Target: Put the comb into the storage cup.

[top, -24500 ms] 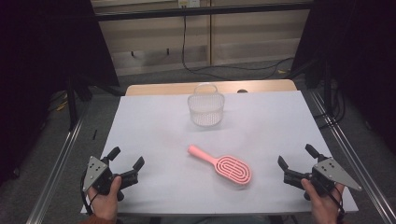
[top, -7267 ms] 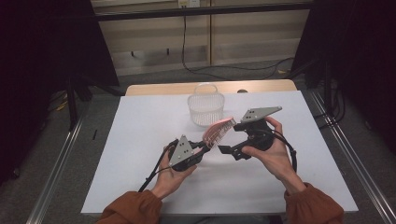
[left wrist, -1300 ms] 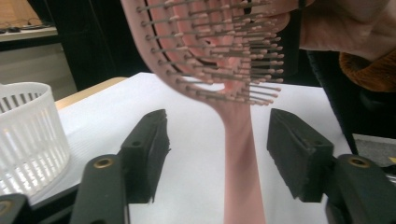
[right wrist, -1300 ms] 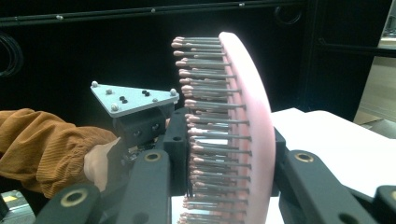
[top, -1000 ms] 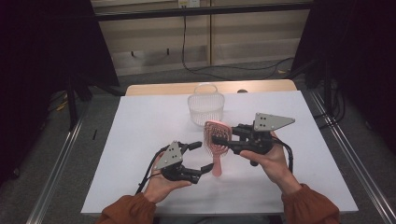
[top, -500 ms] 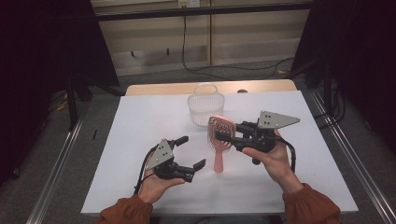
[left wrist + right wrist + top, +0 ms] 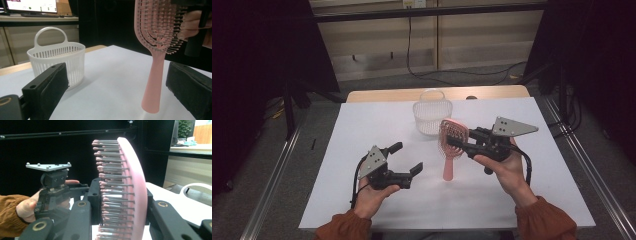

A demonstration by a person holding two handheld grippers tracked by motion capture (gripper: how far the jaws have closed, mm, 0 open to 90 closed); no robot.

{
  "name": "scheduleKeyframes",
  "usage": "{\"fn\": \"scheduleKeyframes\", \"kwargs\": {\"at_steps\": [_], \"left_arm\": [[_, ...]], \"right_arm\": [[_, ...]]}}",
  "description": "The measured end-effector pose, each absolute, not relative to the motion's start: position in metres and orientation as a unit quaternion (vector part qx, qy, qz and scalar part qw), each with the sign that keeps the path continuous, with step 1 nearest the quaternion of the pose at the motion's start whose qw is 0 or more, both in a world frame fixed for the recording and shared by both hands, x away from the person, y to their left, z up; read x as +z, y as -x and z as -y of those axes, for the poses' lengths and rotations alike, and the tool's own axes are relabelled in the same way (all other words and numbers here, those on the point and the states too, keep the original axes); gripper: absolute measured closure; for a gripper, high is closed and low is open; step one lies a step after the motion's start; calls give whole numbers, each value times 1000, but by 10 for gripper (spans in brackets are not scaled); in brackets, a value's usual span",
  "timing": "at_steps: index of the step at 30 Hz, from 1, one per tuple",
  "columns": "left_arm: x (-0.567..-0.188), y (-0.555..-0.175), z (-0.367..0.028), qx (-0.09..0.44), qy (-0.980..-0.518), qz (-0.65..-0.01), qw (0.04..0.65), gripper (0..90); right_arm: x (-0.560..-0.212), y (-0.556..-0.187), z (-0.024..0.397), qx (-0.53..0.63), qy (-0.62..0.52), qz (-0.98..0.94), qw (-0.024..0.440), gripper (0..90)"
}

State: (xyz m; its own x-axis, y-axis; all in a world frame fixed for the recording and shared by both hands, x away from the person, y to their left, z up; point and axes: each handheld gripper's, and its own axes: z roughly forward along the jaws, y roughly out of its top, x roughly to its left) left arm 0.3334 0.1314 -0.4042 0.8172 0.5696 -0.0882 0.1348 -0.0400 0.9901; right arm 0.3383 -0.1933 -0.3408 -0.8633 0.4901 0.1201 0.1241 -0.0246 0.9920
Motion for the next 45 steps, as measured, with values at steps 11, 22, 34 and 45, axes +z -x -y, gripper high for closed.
{"fn": "scheduleKeyframes", "kwargs": {"at_steps": [11, 22, 34, 45], "left_arm": [[-405, -325, -148, 198, -698, -261, 636, 51], [-405, -322, -175, 229, -699, -280, 617, 42], [-406, -319, -211, 250, -675, -310, 621, 18], [-413, -314, -238, 261, -676, -319, 611, 11]], "right_arm": [[-339, -339, 195, 675, -231, -685, 149, 651], [-337, -346, 199, 674, -250, -675, 166, 651], [-330, -354, 200, 675, -258, -668, 180, 651], [-323, -364, 200, 669, -268, -667, 188, 651]]}}
